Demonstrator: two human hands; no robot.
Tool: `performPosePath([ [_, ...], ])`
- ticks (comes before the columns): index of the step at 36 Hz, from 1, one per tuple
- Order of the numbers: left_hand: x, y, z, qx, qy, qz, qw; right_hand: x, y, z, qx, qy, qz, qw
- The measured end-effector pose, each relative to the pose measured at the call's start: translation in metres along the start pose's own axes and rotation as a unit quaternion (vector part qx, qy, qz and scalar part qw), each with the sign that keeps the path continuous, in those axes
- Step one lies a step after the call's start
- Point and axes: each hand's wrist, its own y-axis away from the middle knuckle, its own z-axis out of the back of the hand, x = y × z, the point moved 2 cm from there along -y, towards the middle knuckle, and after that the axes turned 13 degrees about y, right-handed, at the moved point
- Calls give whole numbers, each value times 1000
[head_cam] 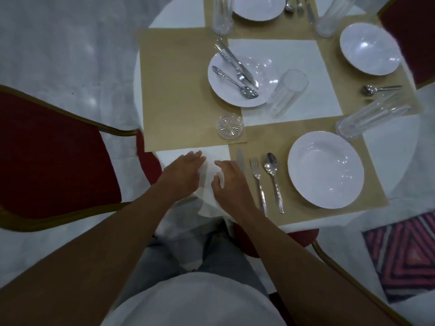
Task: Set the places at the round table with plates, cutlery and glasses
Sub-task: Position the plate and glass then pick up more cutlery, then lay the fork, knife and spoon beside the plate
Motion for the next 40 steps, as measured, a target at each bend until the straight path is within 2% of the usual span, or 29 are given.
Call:
performPosePath([
  [3, 19, 6, 18, -4, -35, -22, 999, 26, -11, -10, 32, 13, -26, 999],
  [10, 64, 11, 68, 41, -106, -66, 991, 90, -27, -42, 80, 85, -59, 991],
  [20, 119, 39, 138, 78, -132, -110, 982, 173, -41, -90, 45, 123, -130, 983],
  [26, 141, 45, 163, 113, -146, -112, 976, 219, -52, -114, 9, 147, -104, 984],
  [32, 161, 36, 185, 92, -167, -171, 967, 246, -78, -132, -15, 135, -98, 986],
  [35, 173, 29, 192, 95, -187, -175, 962, 254, -93, -141, -5, 147, -132, 980],
  [40, 196, 2, 210, 126, -216, -202, 947, 261, -125, -152, -39, 145, -172, 974],
])
